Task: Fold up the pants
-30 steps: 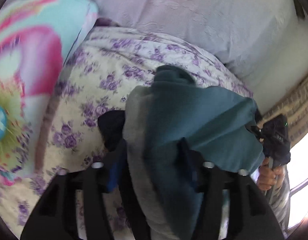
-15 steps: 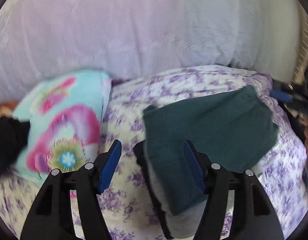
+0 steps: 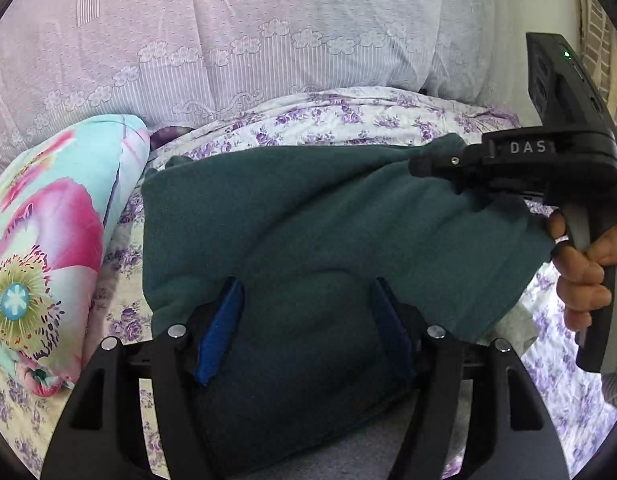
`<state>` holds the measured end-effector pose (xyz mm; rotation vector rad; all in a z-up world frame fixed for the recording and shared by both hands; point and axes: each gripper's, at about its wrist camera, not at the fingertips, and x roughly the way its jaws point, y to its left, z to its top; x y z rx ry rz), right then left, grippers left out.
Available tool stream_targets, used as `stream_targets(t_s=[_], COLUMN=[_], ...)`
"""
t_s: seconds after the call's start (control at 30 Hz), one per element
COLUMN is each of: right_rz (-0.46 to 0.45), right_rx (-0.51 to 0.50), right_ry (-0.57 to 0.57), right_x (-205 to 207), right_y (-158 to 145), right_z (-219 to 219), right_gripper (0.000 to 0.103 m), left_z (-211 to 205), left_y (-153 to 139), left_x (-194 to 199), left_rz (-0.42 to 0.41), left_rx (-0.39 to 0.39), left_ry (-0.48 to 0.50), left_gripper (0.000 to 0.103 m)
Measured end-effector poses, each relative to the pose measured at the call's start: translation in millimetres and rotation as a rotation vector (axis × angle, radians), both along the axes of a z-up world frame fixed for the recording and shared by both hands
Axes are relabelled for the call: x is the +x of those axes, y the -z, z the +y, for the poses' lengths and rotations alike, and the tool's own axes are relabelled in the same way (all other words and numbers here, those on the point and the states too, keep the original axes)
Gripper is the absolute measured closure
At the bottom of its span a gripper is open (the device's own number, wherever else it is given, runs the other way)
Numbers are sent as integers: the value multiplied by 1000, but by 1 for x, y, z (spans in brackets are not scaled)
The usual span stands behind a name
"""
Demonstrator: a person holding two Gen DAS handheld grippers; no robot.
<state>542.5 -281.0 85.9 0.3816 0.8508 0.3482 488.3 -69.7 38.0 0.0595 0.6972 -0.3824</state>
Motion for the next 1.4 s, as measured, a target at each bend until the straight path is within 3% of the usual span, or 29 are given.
stream_targets(t_s=[0.17,0.2,0.23,0.3,0.37,0.6,0.73,0.83,0.93,1.17,1.4], right_rz=[-102,-145,-182,-242,-274,-284,-392,-417,-379,-428,-391], right_rx=[-82,-62,-40,-47,-86,-239,-353,-388,-371,-447,-392], right_ry=[-46,-53,-58,-48,-60,32,104,153,198,247,236], right_x=[-24,-38,-54,-84,-120,-250,-339,-391,-425,-476,-488], right_y=[-38,-52,-66,-86,-100,-91,-72,-48,-23,-2,-3], right_z=[17,15,11,3,-4,-24,-17,-11,1,40,50], right_gripper=[97,87,63,42,42,24,6,4,4,4,4], left_z=[1,4,9,15,18,12,13,10,11,13,23], left_y=[-23,-30,-39,-55,-64,-44,-30,-19,-11,-21,-38], left_x=[-18,-27,-41,-68,-103,-214,-273,-310,-339,-407,-431], left_rz=[-5,-23,-51,-113,-175,-249,-215,-133,-97,-173,-209], left_rx=[-12,-26,-38,-38,-11,129,111,103,89,104,61], left_ry=[-35,-36,-47,-73,-71,-153,-181,-205,-249,-319,-338], left_gripper=[38,33,28,11,8,5,5,4,4,4,4])
